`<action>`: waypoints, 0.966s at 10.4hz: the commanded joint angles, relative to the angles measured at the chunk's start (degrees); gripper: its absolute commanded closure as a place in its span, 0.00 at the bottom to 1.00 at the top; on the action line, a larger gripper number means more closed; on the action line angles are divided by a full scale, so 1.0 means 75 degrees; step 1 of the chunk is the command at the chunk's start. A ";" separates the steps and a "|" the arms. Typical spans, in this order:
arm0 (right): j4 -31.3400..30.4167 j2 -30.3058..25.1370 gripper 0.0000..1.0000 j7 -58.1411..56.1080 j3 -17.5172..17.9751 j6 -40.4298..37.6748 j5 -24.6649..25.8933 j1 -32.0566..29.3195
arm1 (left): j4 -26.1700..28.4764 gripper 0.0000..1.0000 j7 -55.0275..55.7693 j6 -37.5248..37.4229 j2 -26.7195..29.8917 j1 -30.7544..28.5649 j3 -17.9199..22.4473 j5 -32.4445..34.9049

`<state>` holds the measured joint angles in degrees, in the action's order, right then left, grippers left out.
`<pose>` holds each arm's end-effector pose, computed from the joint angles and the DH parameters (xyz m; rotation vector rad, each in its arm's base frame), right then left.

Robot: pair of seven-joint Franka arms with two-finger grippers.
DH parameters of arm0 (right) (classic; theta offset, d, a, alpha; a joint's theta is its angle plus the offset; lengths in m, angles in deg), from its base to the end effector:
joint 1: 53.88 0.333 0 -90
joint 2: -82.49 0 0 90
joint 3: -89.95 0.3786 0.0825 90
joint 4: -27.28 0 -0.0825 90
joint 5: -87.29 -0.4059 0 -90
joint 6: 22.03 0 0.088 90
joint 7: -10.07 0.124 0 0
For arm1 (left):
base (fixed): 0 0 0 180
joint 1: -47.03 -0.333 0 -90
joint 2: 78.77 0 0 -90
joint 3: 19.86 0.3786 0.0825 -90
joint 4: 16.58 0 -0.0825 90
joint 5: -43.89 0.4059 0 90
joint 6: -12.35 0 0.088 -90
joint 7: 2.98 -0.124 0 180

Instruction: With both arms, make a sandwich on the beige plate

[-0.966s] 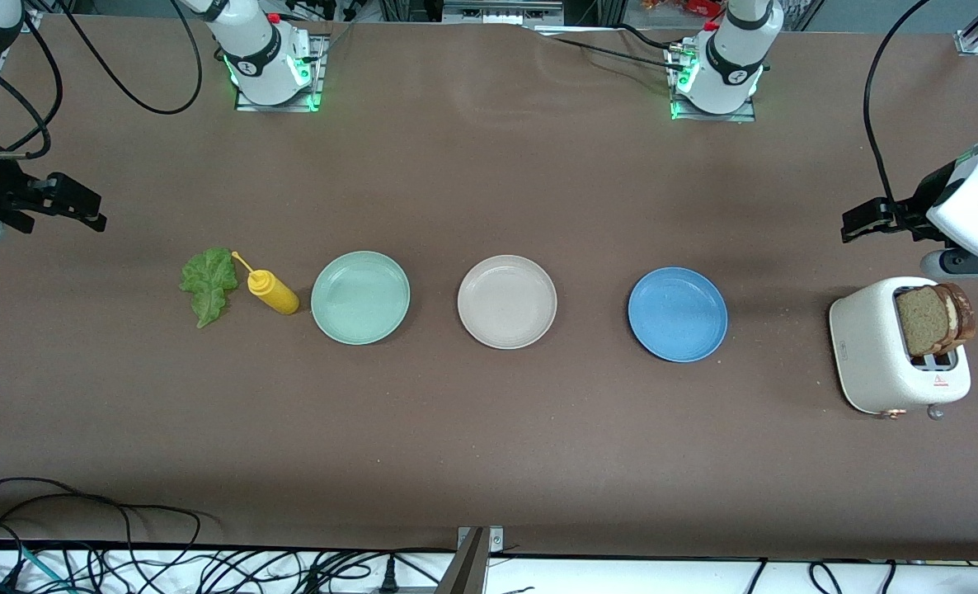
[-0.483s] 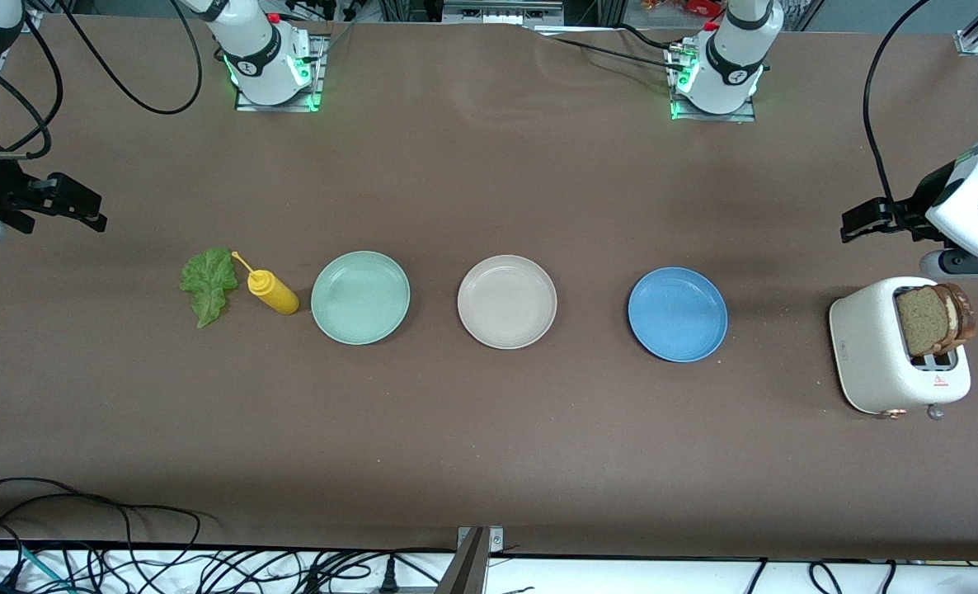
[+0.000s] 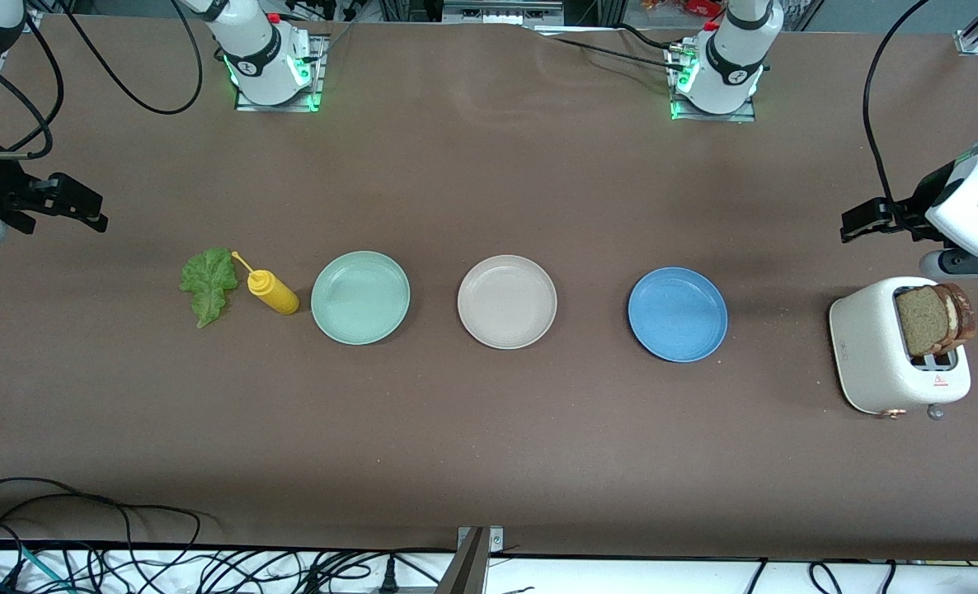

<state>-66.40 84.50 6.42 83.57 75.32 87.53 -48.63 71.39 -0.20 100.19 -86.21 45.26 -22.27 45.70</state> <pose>0.5992 -0.0111 0.6291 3.1312 0.0698 0.0451 0.6136 -0.0011 0.6072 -3.1043 -0.0566 0.2039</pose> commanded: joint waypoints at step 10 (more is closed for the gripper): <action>0.0092 0.0049 0.00 0.0018 0.0018 0.0005 0.0002 -0.0067 | -0.0140 0.00 -0.0941 0.0426 -0.0506 -0.0804 -0.0030 0.0543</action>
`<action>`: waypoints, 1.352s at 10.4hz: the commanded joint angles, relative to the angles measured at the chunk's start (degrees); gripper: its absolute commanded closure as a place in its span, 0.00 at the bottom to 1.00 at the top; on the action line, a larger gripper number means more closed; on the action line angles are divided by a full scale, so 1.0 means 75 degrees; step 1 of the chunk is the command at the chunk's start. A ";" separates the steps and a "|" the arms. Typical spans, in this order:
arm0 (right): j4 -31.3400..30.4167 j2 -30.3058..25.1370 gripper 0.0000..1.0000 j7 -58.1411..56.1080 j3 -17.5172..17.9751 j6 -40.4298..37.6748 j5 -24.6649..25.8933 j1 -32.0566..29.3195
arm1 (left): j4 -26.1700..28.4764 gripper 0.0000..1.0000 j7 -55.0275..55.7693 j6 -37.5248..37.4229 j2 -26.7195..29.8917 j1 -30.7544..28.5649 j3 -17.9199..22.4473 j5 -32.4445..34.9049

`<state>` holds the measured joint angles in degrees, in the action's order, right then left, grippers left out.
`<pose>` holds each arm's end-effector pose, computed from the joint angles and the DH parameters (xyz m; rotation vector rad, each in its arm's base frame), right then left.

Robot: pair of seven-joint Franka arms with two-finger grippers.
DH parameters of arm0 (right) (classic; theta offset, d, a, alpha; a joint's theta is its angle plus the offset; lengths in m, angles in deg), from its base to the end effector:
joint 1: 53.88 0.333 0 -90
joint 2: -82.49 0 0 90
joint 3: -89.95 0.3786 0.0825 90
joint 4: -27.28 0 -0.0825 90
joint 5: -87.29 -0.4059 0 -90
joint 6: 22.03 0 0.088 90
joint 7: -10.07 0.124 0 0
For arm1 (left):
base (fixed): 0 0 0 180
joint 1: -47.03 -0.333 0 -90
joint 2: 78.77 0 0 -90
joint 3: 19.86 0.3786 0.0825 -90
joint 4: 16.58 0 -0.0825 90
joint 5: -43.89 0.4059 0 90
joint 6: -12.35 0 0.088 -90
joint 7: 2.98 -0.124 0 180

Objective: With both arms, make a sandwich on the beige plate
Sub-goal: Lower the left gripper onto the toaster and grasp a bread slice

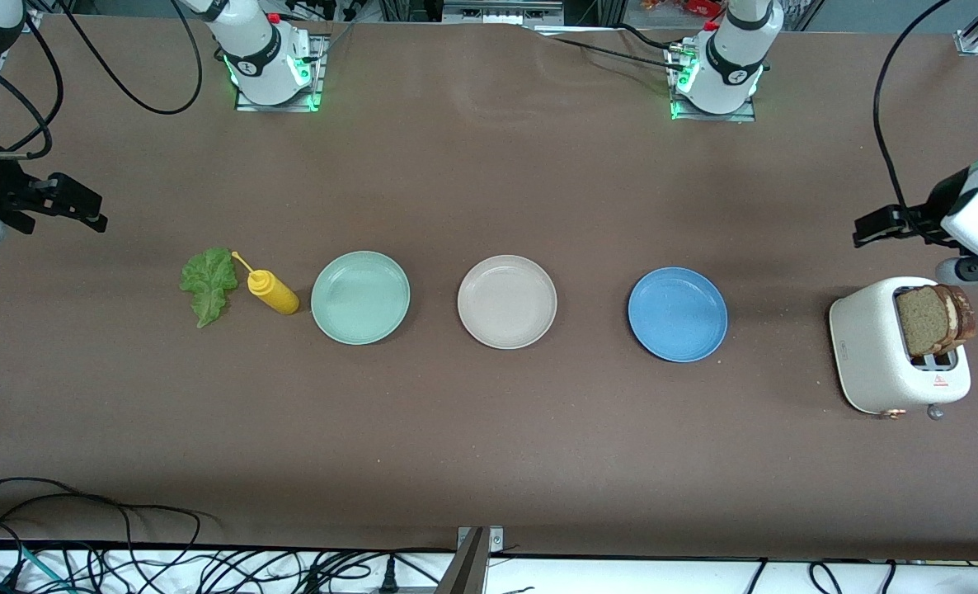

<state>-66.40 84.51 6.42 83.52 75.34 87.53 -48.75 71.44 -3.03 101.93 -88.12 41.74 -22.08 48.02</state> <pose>0.5993 -0.0129 0.6290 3.1312 0.0652 0.0454 0.6249 0.0444 0.5885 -3.0715 -0.0744 0.2117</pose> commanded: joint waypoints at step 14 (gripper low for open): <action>0.0116 0.0107 0.00 -0.0087 0.0025 0.0201 0.0049 -0.0062 | -0.0157 0.00 -0.2219 0.2401 -0.2128 -0.1732 -0.0079 -0.0164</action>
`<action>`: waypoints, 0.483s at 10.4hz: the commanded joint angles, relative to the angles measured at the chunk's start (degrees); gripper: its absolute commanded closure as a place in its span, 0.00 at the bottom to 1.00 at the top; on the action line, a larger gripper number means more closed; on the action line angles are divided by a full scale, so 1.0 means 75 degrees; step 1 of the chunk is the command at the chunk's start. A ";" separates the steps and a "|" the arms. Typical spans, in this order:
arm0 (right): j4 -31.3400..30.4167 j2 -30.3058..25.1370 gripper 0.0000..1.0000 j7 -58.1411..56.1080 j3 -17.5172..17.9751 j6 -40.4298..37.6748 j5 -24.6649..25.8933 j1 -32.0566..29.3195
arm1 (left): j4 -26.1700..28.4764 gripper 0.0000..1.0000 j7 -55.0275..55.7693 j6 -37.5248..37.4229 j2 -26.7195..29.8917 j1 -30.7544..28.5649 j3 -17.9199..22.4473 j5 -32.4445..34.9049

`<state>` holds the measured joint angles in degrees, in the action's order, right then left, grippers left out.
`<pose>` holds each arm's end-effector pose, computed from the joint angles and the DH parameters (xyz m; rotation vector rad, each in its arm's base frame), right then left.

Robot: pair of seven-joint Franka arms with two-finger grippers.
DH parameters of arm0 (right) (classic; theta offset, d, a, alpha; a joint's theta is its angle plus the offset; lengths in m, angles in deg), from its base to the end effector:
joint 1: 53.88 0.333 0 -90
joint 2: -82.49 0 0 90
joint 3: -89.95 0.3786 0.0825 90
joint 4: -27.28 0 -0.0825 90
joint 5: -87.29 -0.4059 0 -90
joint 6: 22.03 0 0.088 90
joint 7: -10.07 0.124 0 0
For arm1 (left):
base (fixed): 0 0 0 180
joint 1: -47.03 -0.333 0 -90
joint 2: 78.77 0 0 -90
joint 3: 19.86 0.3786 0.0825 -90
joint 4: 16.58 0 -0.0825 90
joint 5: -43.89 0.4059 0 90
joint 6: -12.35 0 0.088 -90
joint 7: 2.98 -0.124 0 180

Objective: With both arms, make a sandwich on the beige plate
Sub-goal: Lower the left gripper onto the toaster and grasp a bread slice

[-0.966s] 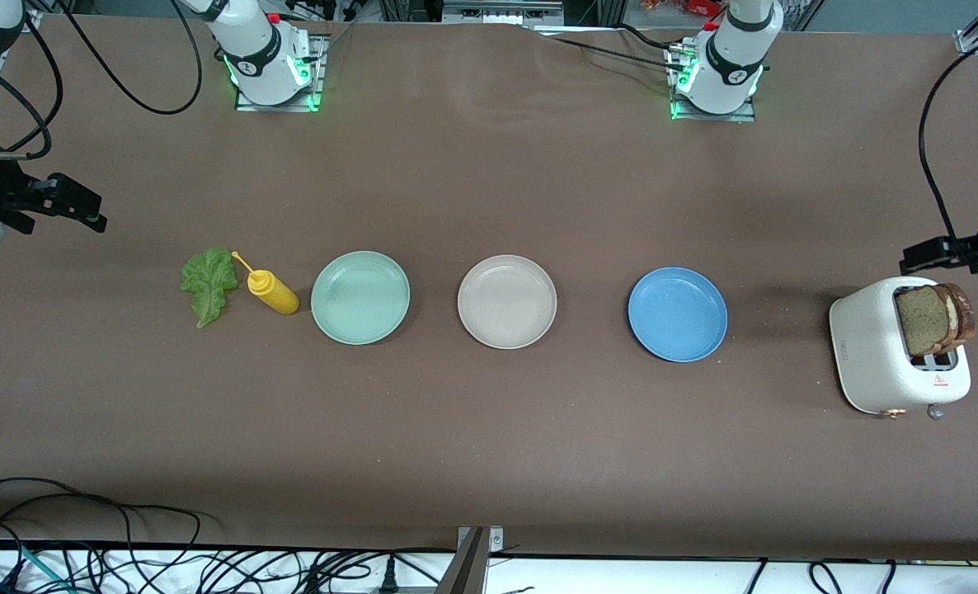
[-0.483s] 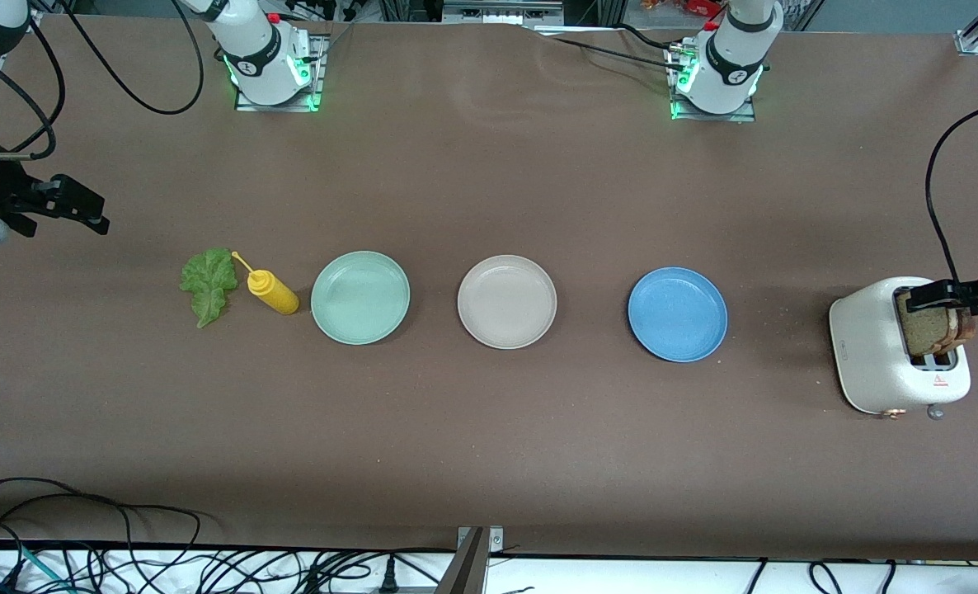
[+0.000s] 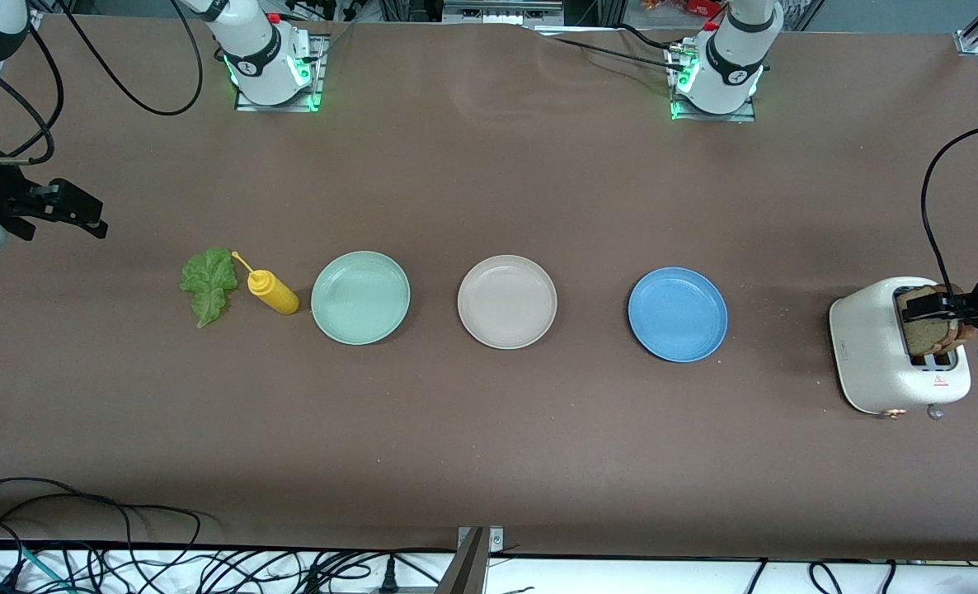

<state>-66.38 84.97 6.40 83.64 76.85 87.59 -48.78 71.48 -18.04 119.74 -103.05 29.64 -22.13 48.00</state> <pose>0.6048 -0.0119 0.6268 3.1280 0.0686 0.0745 0.6871 0.1968 0.4354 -3.1109 0.0320 0.1499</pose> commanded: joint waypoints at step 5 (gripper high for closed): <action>0.0136 0.0080 0.00 -0.0097 0.0009 0.0012 -0.0029 -0.0057 | -0.0139 0.00 -0.0300 0.0213 -0.0255 -0.0154 -0.0072 -0.0195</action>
<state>-66.38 85.02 6.40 83.63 76.97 87.59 -48.83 71.48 -18.10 120.92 -104.01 29.40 -22.20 47.87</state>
